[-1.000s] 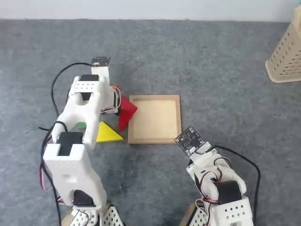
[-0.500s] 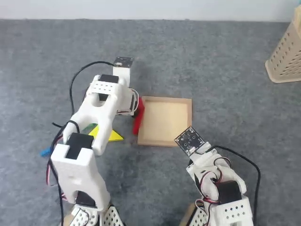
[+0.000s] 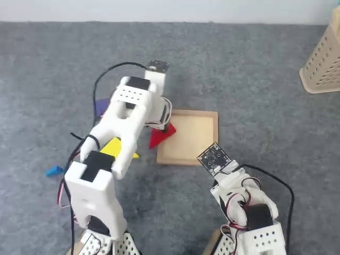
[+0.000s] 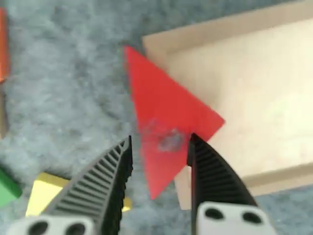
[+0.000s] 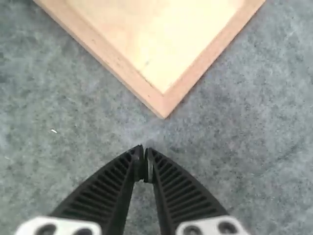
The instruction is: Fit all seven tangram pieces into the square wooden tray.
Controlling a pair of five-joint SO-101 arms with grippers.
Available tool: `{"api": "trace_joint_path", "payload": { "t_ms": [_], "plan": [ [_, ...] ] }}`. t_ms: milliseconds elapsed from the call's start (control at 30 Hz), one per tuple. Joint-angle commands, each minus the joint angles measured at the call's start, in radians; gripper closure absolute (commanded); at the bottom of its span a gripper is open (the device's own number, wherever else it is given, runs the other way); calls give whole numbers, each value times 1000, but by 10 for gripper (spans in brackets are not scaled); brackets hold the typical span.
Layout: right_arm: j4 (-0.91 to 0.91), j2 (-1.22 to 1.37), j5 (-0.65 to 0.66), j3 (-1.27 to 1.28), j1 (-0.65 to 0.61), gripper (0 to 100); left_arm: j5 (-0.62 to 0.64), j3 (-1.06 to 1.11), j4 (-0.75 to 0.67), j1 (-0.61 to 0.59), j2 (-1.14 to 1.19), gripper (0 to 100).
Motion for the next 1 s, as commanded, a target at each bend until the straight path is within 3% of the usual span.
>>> {"api": "trace_joint_path", "payload": {
  "t_ms": [0,367,600,767,967],
  "plan": [
    [5,-15,-6,18,-1,991,15,-31,6,37,-55,822],
    [5,-15,-6,18,-1,991,-44,-79,37,80,-106,822],
    [5,-15,-6,18,-1,991,-43,-128,44,-43,-213,822],
    [5,-15,-6,18,-1,991,-44,-130,14,-143,-92,822],
    [5,-15,-6,18,-1,991,-44,-131,11,-143,11,822]
  ]
}}
